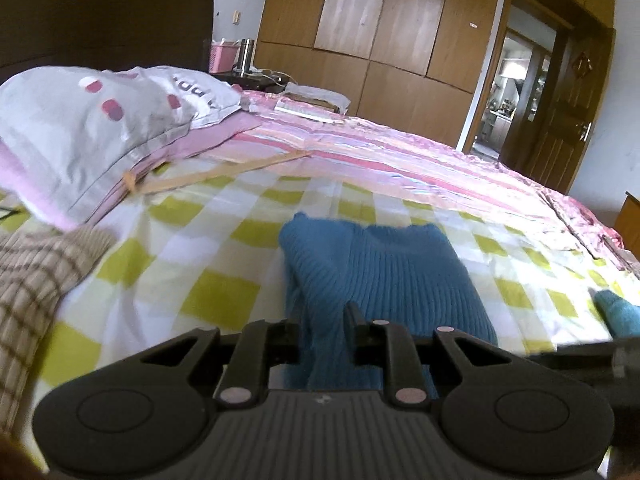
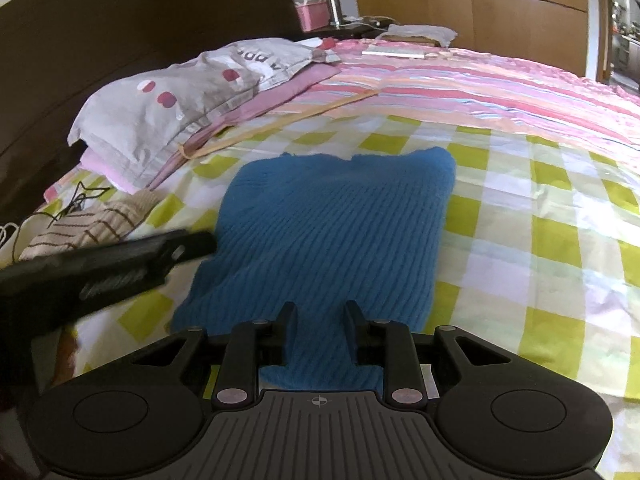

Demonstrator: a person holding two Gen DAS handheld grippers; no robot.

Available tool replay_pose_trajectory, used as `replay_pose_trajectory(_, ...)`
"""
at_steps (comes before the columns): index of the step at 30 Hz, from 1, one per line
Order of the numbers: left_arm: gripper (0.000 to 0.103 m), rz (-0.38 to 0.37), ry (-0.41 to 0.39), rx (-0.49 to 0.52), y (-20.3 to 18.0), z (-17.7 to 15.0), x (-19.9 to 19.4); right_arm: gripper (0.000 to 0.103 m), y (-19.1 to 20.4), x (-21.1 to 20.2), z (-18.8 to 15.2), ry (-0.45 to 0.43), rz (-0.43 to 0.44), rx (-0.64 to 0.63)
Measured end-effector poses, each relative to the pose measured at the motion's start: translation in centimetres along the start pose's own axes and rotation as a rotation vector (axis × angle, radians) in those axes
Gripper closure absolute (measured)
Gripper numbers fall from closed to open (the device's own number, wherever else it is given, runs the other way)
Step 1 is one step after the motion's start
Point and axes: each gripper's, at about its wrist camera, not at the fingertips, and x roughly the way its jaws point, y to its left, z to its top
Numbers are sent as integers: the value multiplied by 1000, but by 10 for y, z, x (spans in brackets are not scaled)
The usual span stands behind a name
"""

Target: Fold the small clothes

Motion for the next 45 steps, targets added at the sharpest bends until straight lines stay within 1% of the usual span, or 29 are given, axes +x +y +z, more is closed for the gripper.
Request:
replay_pose_trajectory(2, 75, -2, -1, 1, -1, 7, 12, 75, 2, 4, -1, 7, 14, -11)
replay_pose_trajectory(4, 75, 10, 21, 3, -1, 11, 28, 75, 5, 7, -3, 18, 35, -24)
replay_pose_trajectory(7, 75, 21, 43, -5, 2, 8, 40, 74, 13, 15, -6, 43, 59, -58)
replay_pose_trajectory(11, 73, 45, 65, 27, 3, -3, 36, 73, 18, 23, -10, 61, 52, -84)
replay_pose_trajectory(15, 72, 56, 92, 13, 5, -11, 33, 73, 15, 19, -12, 74, 62, -61)
replay_pose_trajectory(20, 72, 84, 109, 42, -2, -17, 26, 73, 17, 16, -14, 81, 44, -63)
replay_pose_trajectory(25, 72, 82, 121, 20, 2, -23, 20, 73, 19, 15, -17, 88, 27, -64)
replay_pose_trajectory(31, 72, 89, 122, 36, -1, -27, 16, 73, 22, 15, -15, 93, 7, -62)
replay_pose_trajectory(35, 72, 81, 123, 36, 1, -28, 15, 73, 20, 7, -10, 79, 6, -44)
replay_pose_trajectory(39, 72, 76, 126, 29, 3, -29, 14, 73, 11, 0, -2, 38, -21, -17)
replay_pose_trajectory(40, 72, 76, 126, 30, 2, -29, 13, 72, 8, -1, 1, 25, -29, -5)
replay_pose_trajectory(42, 72, 75, 125, 31, 2, -30, 13, 63, -1, -1, 8, 4, -54, 17)
replay_pose_trajectory(45, 72, 74, 124, 29, 3, -30, 13, 59, -11, 2, 14, -7, -74, 49)
